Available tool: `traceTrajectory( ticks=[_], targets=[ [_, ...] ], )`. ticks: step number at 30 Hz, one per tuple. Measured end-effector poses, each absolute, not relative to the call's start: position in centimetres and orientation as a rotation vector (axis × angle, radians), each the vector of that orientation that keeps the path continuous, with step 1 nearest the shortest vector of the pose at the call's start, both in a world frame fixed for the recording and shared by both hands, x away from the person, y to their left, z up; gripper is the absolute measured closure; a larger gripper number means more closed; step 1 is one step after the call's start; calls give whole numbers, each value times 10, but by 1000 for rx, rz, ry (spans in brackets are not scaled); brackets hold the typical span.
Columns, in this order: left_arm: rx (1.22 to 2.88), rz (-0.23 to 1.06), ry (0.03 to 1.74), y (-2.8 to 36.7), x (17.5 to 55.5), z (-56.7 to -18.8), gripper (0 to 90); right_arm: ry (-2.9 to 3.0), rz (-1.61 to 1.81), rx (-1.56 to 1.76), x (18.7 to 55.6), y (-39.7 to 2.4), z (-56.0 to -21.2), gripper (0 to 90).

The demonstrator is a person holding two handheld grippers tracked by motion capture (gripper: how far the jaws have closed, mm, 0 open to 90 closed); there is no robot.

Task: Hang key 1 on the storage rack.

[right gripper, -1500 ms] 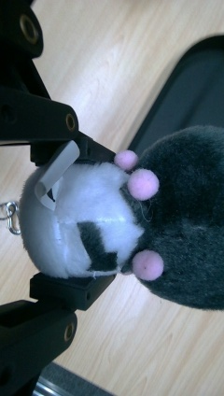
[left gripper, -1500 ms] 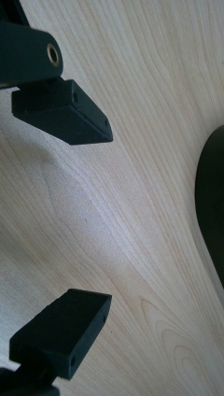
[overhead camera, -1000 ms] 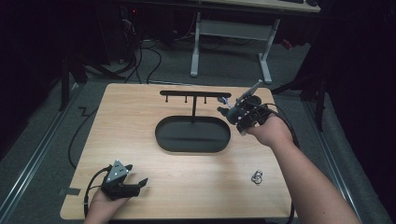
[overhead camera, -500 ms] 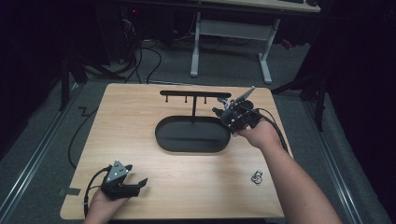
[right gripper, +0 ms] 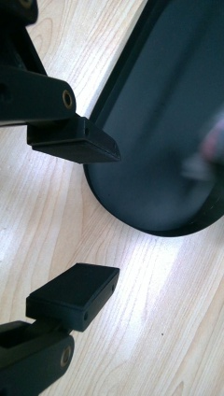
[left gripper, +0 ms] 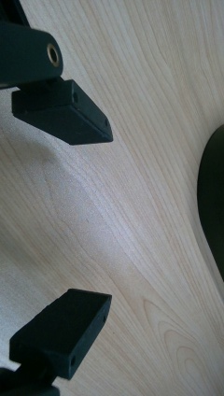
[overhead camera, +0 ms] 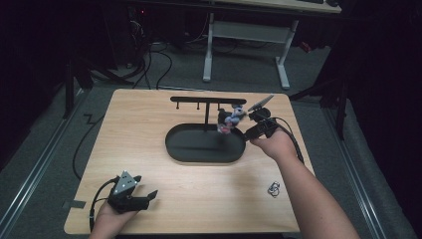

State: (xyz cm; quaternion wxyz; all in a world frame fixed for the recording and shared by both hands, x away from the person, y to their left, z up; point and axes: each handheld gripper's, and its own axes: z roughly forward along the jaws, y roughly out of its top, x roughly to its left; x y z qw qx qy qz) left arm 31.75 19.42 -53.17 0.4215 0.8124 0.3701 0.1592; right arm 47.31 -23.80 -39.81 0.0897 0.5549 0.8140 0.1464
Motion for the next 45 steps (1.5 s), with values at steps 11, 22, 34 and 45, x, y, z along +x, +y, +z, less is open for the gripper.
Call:
traceTrajectory(
  ticks=[11,22,34,45],
  targets=[
    [2035,406,915,190,316,-531,190,2459,473,1632,434,-253,-396,453],
    [2032,407,914,189,315,-530,192,2490,452,1584,381,-273,-405,484],
    [2024,409,917,190,315,-530,198,2526,441,1564,340,-285,-425,501],
    [2032,405,907,189,315,-530,199,2500,364,1645,312,-310,-453,504]
  ],
)
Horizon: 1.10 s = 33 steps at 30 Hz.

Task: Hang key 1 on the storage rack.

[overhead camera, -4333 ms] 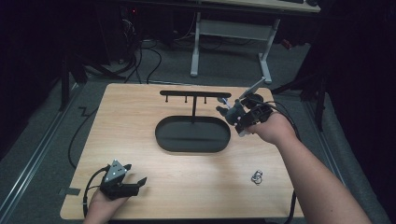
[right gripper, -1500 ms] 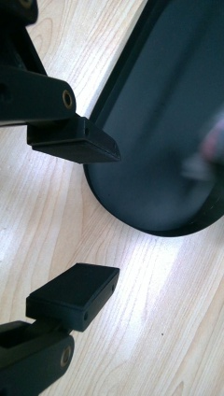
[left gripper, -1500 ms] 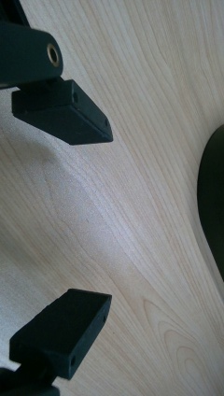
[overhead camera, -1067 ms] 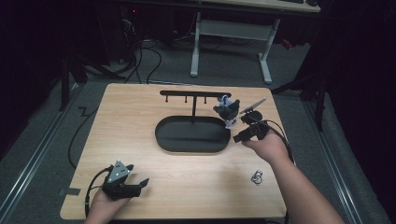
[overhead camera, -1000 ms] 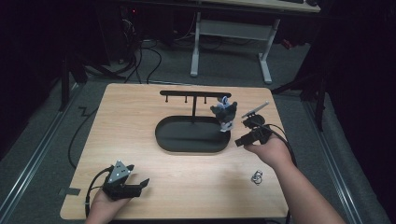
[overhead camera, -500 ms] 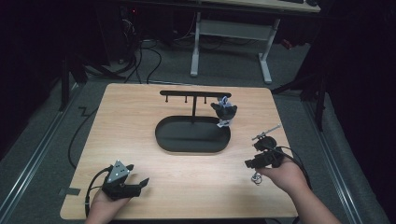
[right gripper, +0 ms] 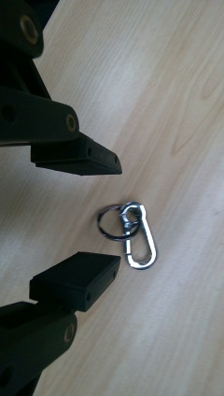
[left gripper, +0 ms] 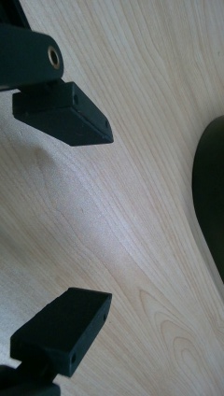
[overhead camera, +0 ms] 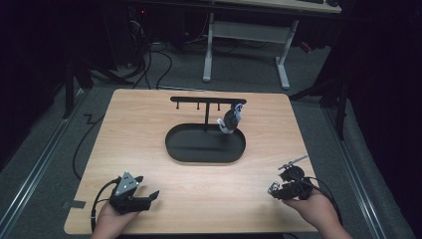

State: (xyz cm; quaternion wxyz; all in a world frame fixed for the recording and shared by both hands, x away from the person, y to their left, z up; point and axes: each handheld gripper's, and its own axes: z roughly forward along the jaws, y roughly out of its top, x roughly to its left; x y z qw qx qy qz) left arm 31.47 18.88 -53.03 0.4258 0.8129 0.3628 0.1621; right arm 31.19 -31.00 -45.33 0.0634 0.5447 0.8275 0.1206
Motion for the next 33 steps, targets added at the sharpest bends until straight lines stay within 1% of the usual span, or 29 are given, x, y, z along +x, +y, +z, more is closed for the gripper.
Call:
traceTrajectory(
  ticks=[5,8,11,14,15,17,18,20,21,22,23,27,28,31,33],
  targets=[
    [2035,406,906,189,315,-530,199,2504,367,1710,309,-319,-464,529],
    [2032,403,910,189,315,-531,199,2489,393,1772,310,-325,-476,573],
    [2033,401,913,189,315,-531,199,2482,406,1786,311,-328,-481,583],
    [2034,401,915,190,315,-531,199,2466,443,1802,313,-330,-485,630],
    [2035,401,915,190,315,-532,199,2466,443,1802,313,-330,-485,630],
    [2034,399,915,189,315,-532,199,2466,438,1783,314,-328,-485,660],
    [2037,400,913,189,315,-532,199,2482,441,1783,315,-326,-485,696],
    [2038,399,913,189,315,-532,199,2482,426,1771,316,-324,-484,706],
    [2041,399,913,189,315,-532,199,2495,434,1758,317,-321,-483,737],
    [2041,399,913,189,315,-532,199,2495,434,1758,317,-321,-483,737],
    [2041,398,911,189,315,-532,200,2506,431,1729,317,-317,-480,784],
    [2047,394,909,189,316,-532,200,2536,401,1694,318,-310,-477,805],
    [2048,392,908,189,316,-532,200,2538,384,1687,319,-308,-477,824],
    [2044,392,908,189,316,-532,200,2533,383,1693,321,-309,-479,829],
    [2043,392,910,189,316,-532,200,2532,391,1715,322,-310,-480,850]
  ],
)
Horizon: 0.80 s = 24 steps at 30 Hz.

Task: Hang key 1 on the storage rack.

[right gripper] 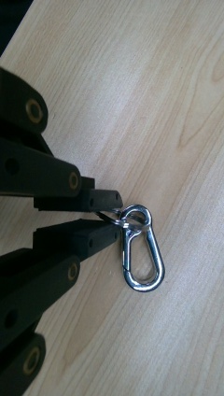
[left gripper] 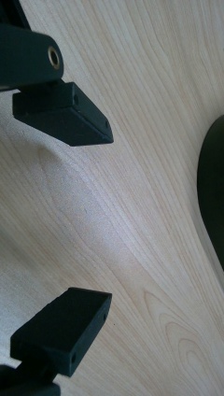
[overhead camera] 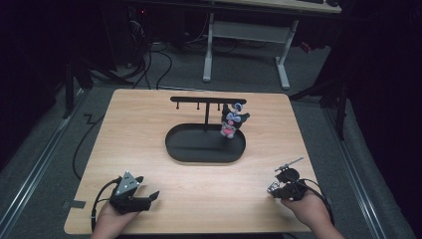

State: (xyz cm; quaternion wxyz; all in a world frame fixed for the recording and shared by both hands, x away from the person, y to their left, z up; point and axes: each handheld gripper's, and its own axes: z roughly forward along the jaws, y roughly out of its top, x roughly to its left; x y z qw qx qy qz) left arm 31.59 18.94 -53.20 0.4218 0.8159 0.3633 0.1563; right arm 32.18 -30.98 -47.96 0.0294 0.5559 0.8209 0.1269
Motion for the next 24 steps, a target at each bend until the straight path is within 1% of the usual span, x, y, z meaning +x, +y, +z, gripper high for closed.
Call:
traceTrajectory(
  ticks=[3,16,24],
  targets=[
    [2039,391,912,190,316,-532,202,2524,402,1718,322,-310,-481,883],
    [2039,389,915,190,316,-532,204,2575,406,1651,322,-310,-477,890],
    [2045,385,911,189,316,-532,205,2626,339,1590,327,-308,-457,891]
  ],
)
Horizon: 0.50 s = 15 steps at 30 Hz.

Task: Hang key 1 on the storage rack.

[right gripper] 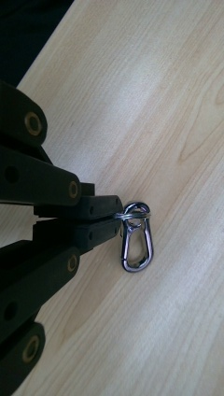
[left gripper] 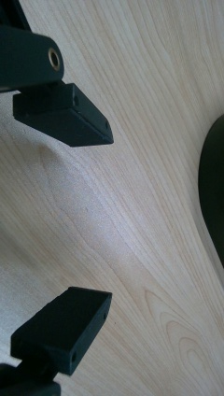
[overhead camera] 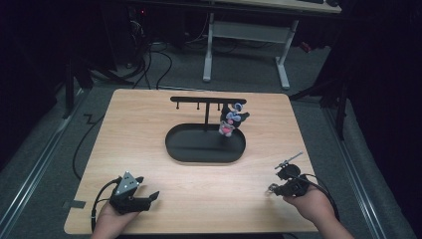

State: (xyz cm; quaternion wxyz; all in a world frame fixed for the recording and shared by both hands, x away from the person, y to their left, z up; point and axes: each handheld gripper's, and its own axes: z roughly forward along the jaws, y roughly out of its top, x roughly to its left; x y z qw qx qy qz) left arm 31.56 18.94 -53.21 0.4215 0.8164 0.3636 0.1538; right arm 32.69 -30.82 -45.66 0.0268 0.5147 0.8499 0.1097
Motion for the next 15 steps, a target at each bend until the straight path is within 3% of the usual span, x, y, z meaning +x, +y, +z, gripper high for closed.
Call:
traceTrajectory(
  ticks=[15],
  targets=[
    [2038,389,909,191,316,-531,205,2679,257,1563,338,-305,-427,890]
  ],
)
